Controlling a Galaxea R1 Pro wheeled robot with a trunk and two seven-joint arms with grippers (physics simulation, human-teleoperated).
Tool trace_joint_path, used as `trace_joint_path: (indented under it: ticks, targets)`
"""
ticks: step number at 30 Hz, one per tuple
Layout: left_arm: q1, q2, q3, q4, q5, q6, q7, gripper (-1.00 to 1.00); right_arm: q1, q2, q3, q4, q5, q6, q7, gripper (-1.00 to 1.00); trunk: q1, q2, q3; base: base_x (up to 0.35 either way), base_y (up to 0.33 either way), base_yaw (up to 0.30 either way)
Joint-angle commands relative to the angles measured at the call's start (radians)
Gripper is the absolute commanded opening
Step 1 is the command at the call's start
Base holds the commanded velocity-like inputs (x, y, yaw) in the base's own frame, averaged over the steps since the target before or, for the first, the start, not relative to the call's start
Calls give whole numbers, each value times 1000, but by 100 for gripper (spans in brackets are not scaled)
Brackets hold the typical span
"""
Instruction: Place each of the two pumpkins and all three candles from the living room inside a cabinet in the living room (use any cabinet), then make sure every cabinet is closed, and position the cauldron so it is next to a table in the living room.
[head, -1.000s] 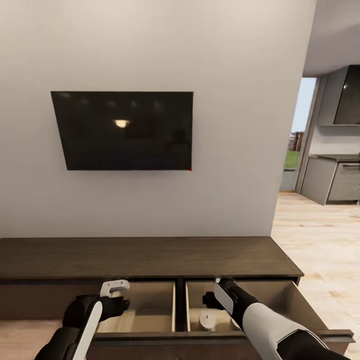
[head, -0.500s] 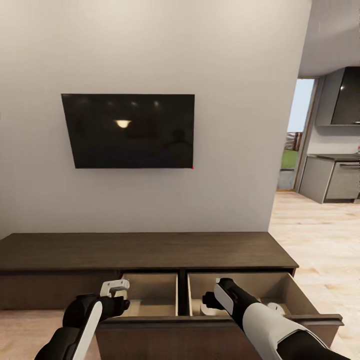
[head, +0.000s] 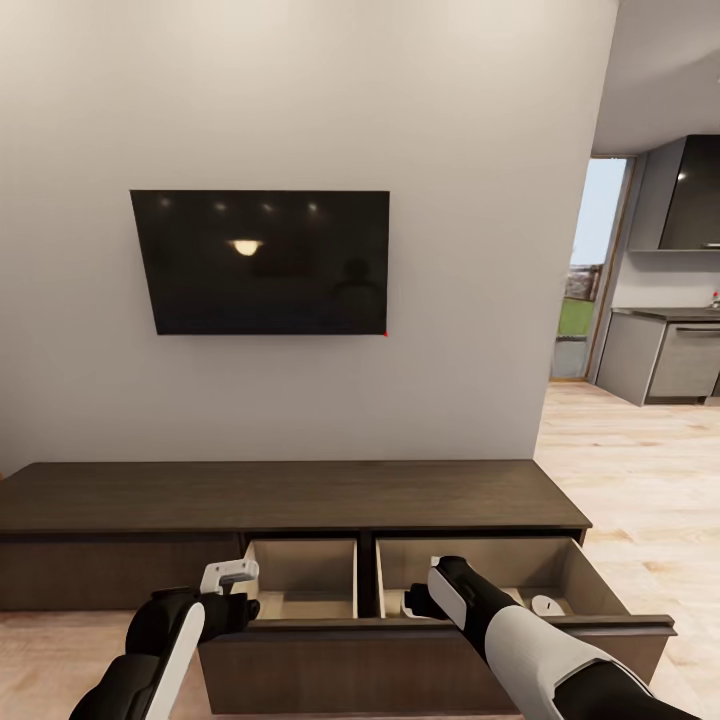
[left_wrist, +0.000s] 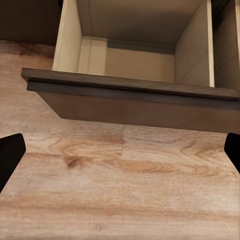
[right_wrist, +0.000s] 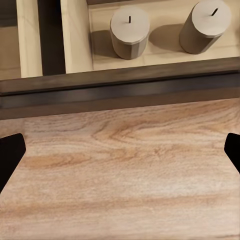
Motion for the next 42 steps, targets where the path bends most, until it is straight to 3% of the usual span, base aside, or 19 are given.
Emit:
trace_joint_path:
  ticks: [1, 18, 22, 32, 36, 38, 42]
  targets:
    - [-1, -1, 1, -1, 11, 4, 9, 100, -1, 0, 8, -2, -11, 4, -8, 100, 0, -1, -1, -9, 0, 0]
    - [0, -1, 1, 0, 8, 4, 20, 100, 1, 0, 8, -1, -10, 2, -8, 100, 0, -1, -1, -137, 13, 0]
    - [0, -1, 1, 2, 7, 4, 19, 100, 1, 1, 9, 2, -7, -63, -8, 100, 0, -1, -1, -13, 0, 0]
    - [1, 1, -6, 27, 1, -244, 11, 100, 12, 2, 13, 13, 1, -216, -7, 100, 0, -1, -1, -2, 0, 0]
    - [2, 1, -8, 33, -1, -300, 13, 100, 25, 6, 14, 10, 2, -229, -7, 100, 0, -1, -1, 0, 0, 0]
    - [14, 1, -9, 35, 4, -347, 12, 100, 41, 6, 15, 7, 3, -292, -7, 100, 0, -1, -1, 0, 0, 0]
    - [41, 0, -9, 37, 0, -423, 13, 100, 50, 6, 15, 6, 4, -313, -7, 100, 0, -1, -1, 0, 0, 0]
